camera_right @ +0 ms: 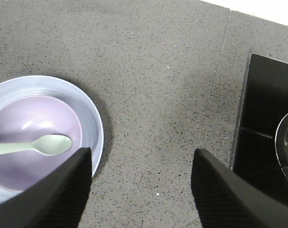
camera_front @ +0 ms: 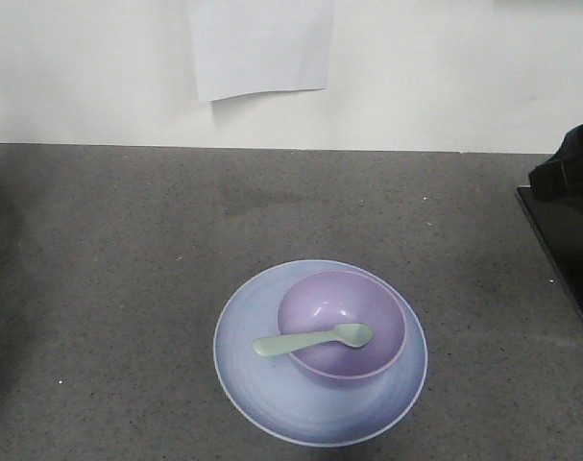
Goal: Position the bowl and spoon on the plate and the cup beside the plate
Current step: 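Grasp the brown paper cup with the left gripper and lift it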
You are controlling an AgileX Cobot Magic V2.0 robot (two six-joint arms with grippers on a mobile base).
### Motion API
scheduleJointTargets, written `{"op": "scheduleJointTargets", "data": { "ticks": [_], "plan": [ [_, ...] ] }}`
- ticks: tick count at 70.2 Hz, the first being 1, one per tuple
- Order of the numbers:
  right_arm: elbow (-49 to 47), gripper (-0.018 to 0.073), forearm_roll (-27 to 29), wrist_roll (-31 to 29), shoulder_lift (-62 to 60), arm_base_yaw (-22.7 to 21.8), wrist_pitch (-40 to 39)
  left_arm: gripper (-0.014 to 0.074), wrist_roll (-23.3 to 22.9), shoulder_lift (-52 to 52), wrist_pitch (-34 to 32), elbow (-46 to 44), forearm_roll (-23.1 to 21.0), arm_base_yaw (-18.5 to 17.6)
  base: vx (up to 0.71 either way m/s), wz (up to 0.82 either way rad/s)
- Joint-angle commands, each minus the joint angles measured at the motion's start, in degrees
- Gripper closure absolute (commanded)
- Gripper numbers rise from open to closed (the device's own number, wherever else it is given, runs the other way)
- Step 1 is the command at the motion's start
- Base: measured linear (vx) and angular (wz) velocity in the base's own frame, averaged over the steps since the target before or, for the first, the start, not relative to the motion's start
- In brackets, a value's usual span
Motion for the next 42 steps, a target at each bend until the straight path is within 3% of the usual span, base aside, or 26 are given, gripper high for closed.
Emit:
{"op": "scheduleJointTargets", "data": {
  "ticks": [1, 11, 24, 42],
  "plan": [
    [-1.7, 0.0108, -0.7, 0.0, -0.9, -0.3, -3.4, 0.0203, -0.8, -1.9, -3.5, -1.5, 0.3, 0.2, 0.0, 0.0],
    [-1.7, 0.0108, -0.6, 0.0, -0.9, -0.3, -3.3, 0.0299, -0.8, -1.5, -3.5, -1.5, 0.6, 0.2, 0.0, 0.0],
    [-1.7, 0.0108, -0.5, 0.1, -0.9, -0.3, -3.2, 0.0606, -0.8, -1.5, -3.0, -1.5, 1.3, 0.2, 0.0, 0.0],
    [-1.7, 0.0108, -0.4, 0.1, -0.9, -0.3, -3.1, 0.0604, -0.5, -5.2, -0.6, -1.5, -0.6, 0.2, 0.0, 0.0]
  ]
}}
